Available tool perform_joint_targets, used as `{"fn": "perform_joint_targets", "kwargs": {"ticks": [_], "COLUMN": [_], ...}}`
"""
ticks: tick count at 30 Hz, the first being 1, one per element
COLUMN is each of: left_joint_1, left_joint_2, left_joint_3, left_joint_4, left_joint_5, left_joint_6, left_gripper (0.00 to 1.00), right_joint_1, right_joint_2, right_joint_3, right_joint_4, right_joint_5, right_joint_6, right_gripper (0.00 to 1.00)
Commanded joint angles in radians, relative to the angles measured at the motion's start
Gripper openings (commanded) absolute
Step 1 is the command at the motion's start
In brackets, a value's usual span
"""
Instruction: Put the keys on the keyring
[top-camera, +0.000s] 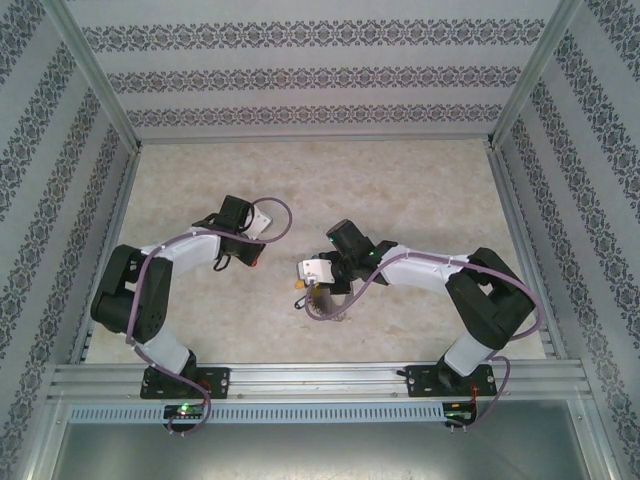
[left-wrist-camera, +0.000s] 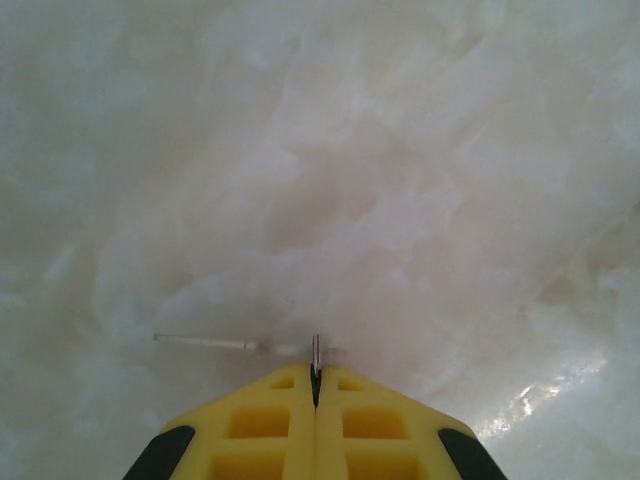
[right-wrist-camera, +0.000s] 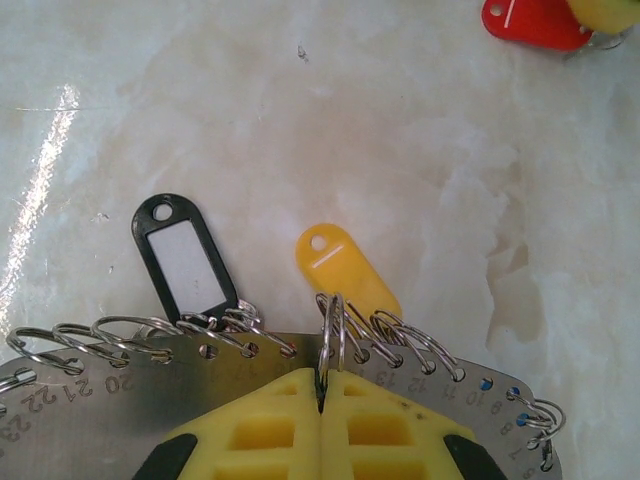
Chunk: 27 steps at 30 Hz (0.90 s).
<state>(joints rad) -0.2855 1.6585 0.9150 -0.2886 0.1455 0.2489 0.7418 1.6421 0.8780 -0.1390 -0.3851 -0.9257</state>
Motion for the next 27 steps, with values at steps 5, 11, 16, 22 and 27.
{"fn": "perform_joint_targets", "kwargs": {"ticks": [5,11,16,22,27], "left_joint_1": [0.012,0.014,0.012,0.014,0.012], "left_joint_2": [0.07,0.145,0.066,-0.141,-0.33], "left_joint_3": [0.106,0.161,0.105,-0.012,-0.276], "left_joint_4": [-0.119,-0.136,-0.07,0.068,0.553], "left_joint_5": [0.034,0.043,0.069,0.116,0.415], "left_joint_6": [-0.044,-0.042,-0.054,-0.158,-0.35], "left_gripper": [0.05,0.17,0.54,0.57,0.47], "right_joint_1": [-0.007,-0.008,-0.009,-0.017,-0.036], "right_joint_2": [0.001,-0.001,0.004,-0.008,-0.057], "right_joint_3": [0.03,0.032,0.026,-0.001,-0.034], "right_joint_4": [-0.034,-0.037,-0.026,0.033,0.063], "right_joint_5": [-0.009,-0.005,-0.012,-0.047,-0.078], "right_joint_6": [0.002,-0.003,-0.005,0.007,0.029], "right_gripper": [0.0,0.0,0.0,0.0,0.0]}}
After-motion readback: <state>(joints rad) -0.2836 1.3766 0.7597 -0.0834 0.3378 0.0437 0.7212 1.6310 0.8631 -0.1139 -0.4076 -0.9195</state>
